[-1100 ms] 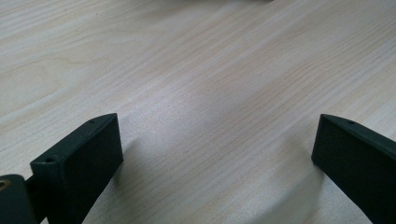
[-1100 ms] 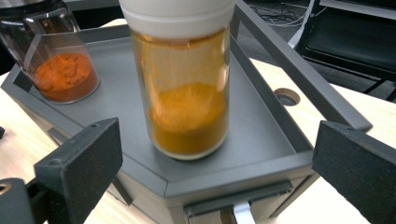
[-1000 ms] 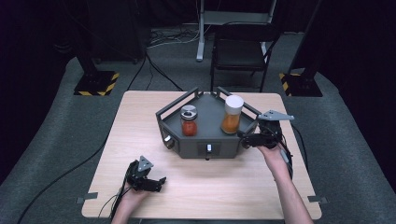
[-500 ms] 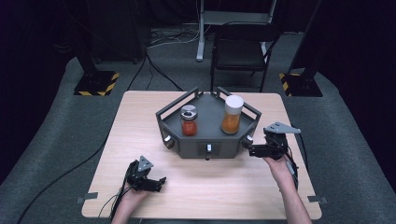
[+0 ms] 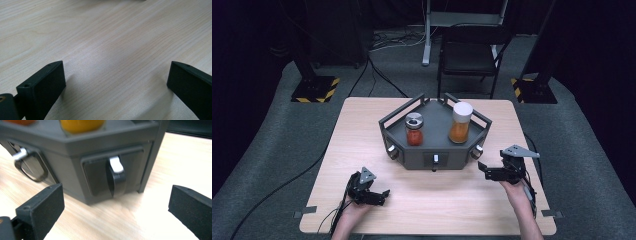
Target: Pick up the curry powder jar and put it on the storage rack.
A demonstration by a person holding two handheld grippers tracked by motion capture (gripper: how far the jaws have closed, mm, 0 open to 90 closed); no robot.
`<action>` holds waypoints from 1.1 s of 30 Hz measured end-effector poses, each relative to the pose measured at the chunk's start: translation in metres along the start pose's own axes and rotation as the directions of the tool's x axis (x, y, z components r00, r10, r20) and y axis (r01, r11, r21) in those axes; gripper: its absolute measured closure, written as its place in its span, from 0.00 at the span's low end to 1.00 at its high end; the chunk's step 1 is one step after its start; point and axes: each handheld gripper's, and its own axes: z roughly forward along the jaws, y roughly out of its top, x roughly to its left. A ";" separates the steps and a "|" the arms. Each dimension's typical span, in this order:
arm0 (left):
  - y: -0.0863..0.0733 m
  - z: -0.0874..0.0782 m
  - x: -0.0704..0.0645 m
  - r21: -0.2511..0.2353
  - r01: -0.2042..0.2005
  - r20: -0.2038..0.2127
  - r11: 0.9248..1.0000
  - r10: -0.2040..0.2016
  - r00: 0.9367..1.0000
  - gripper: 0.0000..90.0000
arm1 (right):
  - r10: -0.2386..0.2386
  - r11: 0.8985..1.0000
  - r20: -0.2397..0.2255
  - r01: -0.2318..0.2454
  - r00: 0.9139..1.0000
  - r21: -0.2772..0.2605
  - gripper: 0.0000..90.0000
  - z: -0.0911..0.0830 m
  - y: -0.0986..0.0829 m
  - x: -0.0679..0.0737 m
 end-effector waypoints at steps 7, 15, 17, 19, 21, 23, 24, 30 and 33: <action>0.000 0.000 0.000 0.000 -0.001 0.000 1.000 0.001 1.000 0.02 | -0.008 1.000 0.022 0.007 1.000 0.017 0.00 -0.002 -0.022 0.002; 0.000 0.000 0.000 -0.001 0.003 -0.001 1.000 -0.003 1.000 0.02 | 0.028 0.999 0.033 -0.029 0.999 0.032 0.00 0.000 -0.048 -0.005; 0.000 0.000 0.000 -0.001 0.003 -0.001 1.000 -0.003 1.000 0.02 | 0.038 0.998 0.039 -0.040 0.999 0.044 0.00 0.001 -0.054 -0.007; 0.000 0.000 -0.001 -0.001 0.004 -0.002 1.000 -0.004 1.000 0.02 | 0.044 0.998 0.042 -0.046 0.998 0.051 0.00 0.002 -0.059 -0.008; 0.000 0.000 -0.001 -0.001 0.004 -0.002 1.000 -0.004 1.000 0.02 | 0.049 0.997 0.049 -0.052 0.998 0.060 0.00 0.003 -0.063 -0.007; 0.000 0.000 -0.001 -0.001 0.003 -0.002 1.000 -0.003 1.000 0.02 | 0.038 0.996 0.062 -0.043 0.997 0.076 0.00 0.003 -0.066 -0.005; 0.000 0.000 -0.001 0.000 0.003 -0.003 1.000 -0.003 1.000 0.02 | 0.028 0.995 0.068 -0.034 0.997 0.091 0.00 0.003 -0.066 -0.004; 0.000 0.000 -0.001 0.000 0.002 -0.002 1.000 -0.002 1.000 0.02 | 0.034 0.992 0.074 -0.043 0.997 0.118 0.00 -0.001 -0.072 -0.009; 0.000 0.000 -0.001 -0.001 0.004 -0.002 1.000 -0.004 1.000 0.02 | 0.047 0.989 0.069 -0.056 0.997 0.136 0.00 0.000 -0.073 -0.014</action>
